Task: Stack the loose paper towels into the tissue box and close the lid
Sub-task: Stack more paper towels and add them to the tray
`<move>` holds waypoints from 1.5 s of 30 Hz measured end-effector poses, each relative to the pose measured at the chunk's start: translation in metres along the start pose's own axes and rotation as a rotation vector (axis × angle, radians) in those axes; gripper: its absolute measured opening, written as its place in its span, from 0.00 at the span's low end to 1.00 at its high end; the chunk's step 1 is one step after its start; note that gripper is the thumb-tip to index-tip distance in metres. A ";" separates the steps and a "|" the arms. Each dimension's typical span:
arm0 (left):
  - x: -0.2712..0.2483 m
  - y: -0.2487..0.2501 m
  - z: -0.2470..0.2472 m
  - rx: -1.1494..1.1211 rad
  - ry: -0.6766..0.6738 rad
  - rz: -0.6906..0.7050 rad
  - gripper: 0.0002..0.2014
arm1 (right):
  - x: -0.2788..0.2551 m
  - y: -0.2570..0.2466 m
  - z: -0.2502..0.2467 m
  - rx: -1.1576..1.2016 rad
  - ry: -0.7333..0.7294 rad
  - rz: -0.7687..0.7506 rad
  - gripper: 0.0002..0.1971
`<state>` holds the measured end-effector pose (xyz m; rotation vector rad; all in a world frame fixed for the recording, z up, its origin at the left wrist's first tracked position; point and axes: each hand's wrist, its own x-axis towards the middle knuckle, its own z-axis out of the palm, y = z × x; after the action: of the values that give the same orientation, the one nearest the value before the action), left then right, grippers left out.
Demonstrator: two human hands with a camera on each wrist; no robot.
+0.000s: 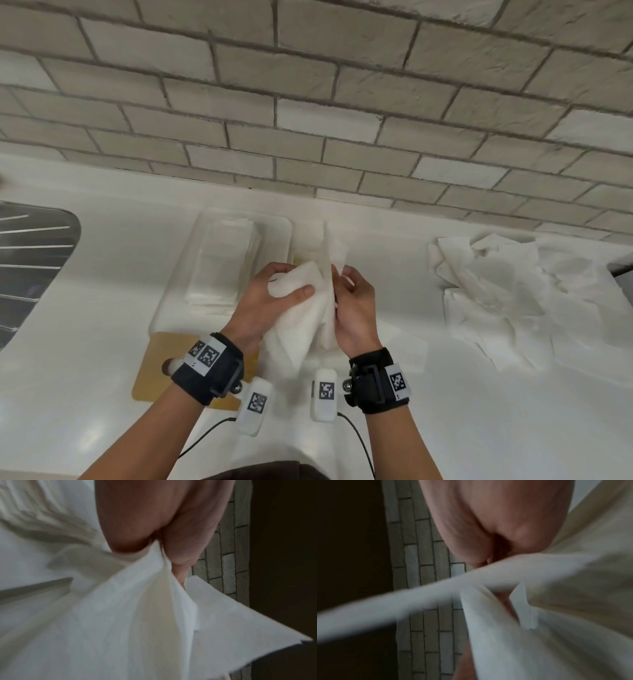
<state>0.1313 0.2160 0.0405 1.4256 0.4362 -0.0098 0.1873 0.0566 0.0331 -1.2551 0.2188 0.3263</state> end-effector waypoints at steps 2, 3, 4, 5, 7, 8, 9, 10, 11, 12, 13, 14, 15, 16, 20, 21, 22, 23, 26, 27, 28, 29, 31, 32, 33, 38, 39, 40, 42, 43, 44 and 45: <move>0.000 0.003 -0.007 0.017 0.036 0.005 0.19 | 0.004 -0.001 -0.007 -0.106 0.060 -0.077 0.12; 0.000 0.005 -0.011 -0.001 0.064 0.004 0.17 | 0.006 -0.004 -0.010 -0.107 0.078 -0.080 0.13; 0.000 0.008 -0.015 -0.031 0.097 0.002 0.16 | 0.009 -0.007 -0.013 -0.087 0.088 -0.068 0.12; 0.000 0.010 -0.021 -0.064 0.132 0.002 0.16 | 0.013 -0.009 -0.017 -0.096 0.101 -0.066 0.11; 0.002 0.011 -0.033 -0.112 0.199 0.008 0.17 | 0.023 -0.008 -0.020 -0.253 0.123 -0.113 0.07; 0.003 0.011 -0.040 -0.128 0.225 0.006 0.17 | 0.028 -0.004 -0.022 -0.410 0.121 -0.164 0.05; 0.004 0.011 -0.046 -0.142 0.242 0.001 0.18 | 0.031 0.000 -0.023 -0.572 0.101 -0.207 0.07; 0.005 0.010 -0.050 -0.160 0.252 -0.003 0.18 | 0.032 0.004 -0.023 -0.709 0.069 -0.227 0.10; 0.005 0.010 -0.054 -0.176 0.255 -0.005 0.18 | 0.034 0.008 -0.024 -0.830 0.032 -0.216 0.16; 0.005 0.009 -0.057 -0.189 0.254 -0.005 0.17 | 0.033 0.011 -0.024 -0.906 -0.007 -0.172 0.23; 0.005 0.009 -0.059 -0.202 0.253 -0.007 0.18 | 0.031 0.014 -0.024 -0.940 -0.041 -0.114 0.30; 0.006 0.009 -0.061 -0.216 0.251 -0.007 0.18 | 0.028 0.017 -0.025 -0.949 -0.067 -0.074 0.34; 0.006 0.008 -0.063 -0.228 0.244 -0.006 0.19 | 0.026 0.022 -0.026 -0.958 -0.075 -0.063 0.36; 0.006 0.006 -0.063 -0.239 0.235 -0.005 0.19 | 0.025 0.027 -0.027 -0.981 -0.061 -0.073 0.37; 0.004 0.008 -0.058 -0.290 0.187 -0.007 0.19 | 0.024 0.043 -0.021 -1.111 0.002 -0.151 0.35; 0.003 0.009 -0.056 -0.304 0.172 -0.009 0.19 | 0.022 0.043 -0.019 -1.136 0.016 -0.187 0.34; 0.001 0.011 -0.054 -0.313 0.158 -0.014 0.19 | 0.020 0.042 -0.018 -1.150 0.031 -0.229 0.33; 0.000 0.014 -0.052 -0.317 0.144 -0.019 0.18 | 0.019 0.040 -0.017 -1.162 0.046 -0.271 0.32; -0.004 0.017 -0.050 -0.326 0.099 -0.039 0.17 | 0.009 0.023 -0.015 -0.994 0.090 -0.426 0.21; -0.005 0.018 -0.048 -0.317 0.083 -0.041 0.17 | 0.003 0.012 -0.012 -0.846 0.092 -0.434 0.17; -0.006 0.018 -0.047 -0.297 0.069 -0.034 0.17 | -0.004 -0.002 -0.005 -0.666 0.046 -0.400 0.14; -0.007 0.018 -0.045 -0.270 0.054 -0.023 0.17 | -0.009 -0.016 0.002 -0.472 -0.039 -0.310 0.14; -0.008 0.017 -0.042 -0.216 0.032 0.016 0.16 | -0.014 -0.034 0.007 -0.272 -0.183 -0.161 0.16; -0.008 0.017 -0.040 -0.194 0.025 0.039 0.16 | -0.015 -0.041 0.009 -0.311 -0.175 -0.156 0.18; -0.008 0.017 -0.039 -0.176 0.019 0.058 0.16 | -0.014 -0.045 0.007 -0.406 -0.125 -0.189 0.18; -0.009 0.013 -0.042 -0.090 -0.001 0.076 0.16 | -0.011 -0.059 -0.009 -0.497 -0.056 -0.283 0.09; -0.009 0.013 -0.041 -0.083 -0.006 0.072 0.16 | -0.012 -0.061 -0.013 -0.501 -0.058 -0.312 0.09; -0.008 0.012 -0.041 -0.086 -0.007 0.069 0.17 | -0.012 -0.063 -0.016 -0.507 -0.060 -0.339 0.08; -0.008 0.013 -0.039 -0.105 -0.006 0.062 0.16 | -0.011 -0.066 -0.022 -0.489 -0.092 -0.356 0.08; -0.008 0.014 -0.038 -0.106 -0.012 0.061 0.16 | -0.009 -0.067 -0.023 -0.467 -0.129 -0.337 0.09; -0.008 0.014 -0.036 -0.099 -0.023 0.061 0.17 | -0.007 -0.068 -0.023 -0.445 -0.171 -0.300 0.10; -0.008 0.014 -0.033 -0.093 -0.040 0.062 0.17 | -0.003 -0.068 -0.024 -0.419 -0.216 -0.255 0.11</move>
<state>0.1186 0.2479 0.0533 1.3447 0.3551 0.0312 0.2088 0.0152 0.0875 -1.6281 -0.2061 0.2925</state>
